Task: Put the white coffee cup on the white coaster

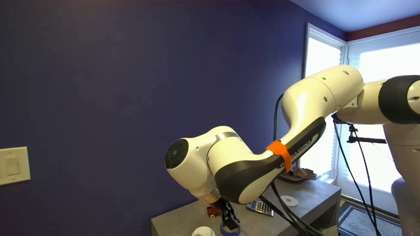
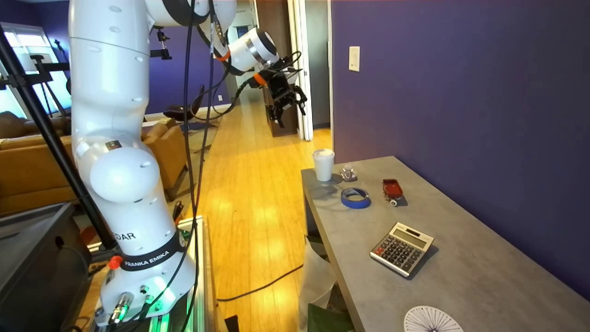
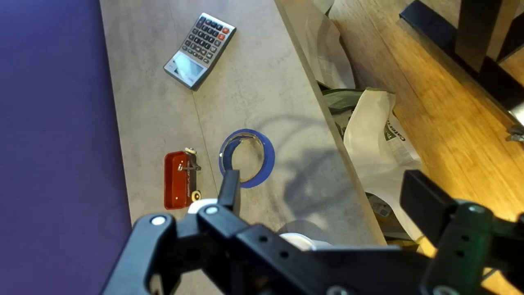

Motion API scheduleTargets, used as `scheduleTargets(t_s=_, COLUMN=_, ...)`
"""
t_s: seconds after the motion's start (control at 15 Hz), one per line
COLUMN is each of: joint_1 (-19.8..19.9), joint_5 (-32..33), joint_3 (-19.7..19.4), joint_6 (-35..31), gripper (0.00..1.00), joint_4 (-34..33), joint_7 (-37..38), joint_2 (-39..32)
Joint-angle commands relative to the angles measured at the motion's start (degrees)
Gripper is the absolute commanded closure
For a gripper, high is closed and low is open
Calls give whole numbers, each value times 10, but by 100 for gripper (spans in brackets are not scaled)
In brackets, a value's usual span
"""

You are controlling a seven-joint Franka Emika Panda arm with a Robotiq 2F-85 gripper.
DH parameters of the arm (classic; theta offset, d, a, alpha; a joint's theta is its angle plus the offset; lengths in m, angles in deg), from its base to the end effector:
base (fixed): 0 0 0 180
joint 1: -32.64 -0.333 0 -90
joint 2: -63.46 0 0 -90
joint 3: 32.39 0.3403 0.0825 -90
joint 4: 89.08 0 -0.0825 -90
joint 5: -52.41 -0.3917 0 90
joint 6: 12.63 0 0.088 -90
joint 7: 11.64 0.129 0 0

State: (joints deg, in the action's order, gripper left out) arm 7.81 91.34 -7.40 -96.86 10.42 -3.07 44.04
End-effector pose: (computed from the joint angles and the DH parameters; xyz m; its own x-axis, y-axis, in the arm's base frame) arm 0.4584 0.3766 0.3845 0.6705 0.5850 -0.4563 0.7347 -0.4383 0.5177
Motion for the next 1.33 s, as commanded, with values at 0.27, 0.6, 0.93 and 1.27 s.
scheduleTargets(t_s=0.27, joint_1=-96, joint_5=110, joint_3=-16, joint_6=14, gripper=0, joint_4=-53, joint_7=-121, joint_2=-106)
scheduleTargets(t_s=0.6, joint_1=-145, joint_5=205, joint_3=-45, joint_6=22, gripper=0, joint_4=-67, joint_7=-182, joint_2=-176)
scheduleTargets(t_s=0.93, joint_1=-205, joint_5=284, joint_3=-76, joint_6=39, gripper=0, joint_4=-144, joint_7=-222, joint_2=-296)
scheduleTargets(t_s=1.27, joint_1=-217, joint_5=289, joint_3=-87, joint_6=23, gripper=0, joint_4=-144, joint_7=-214, joint_2=-324)
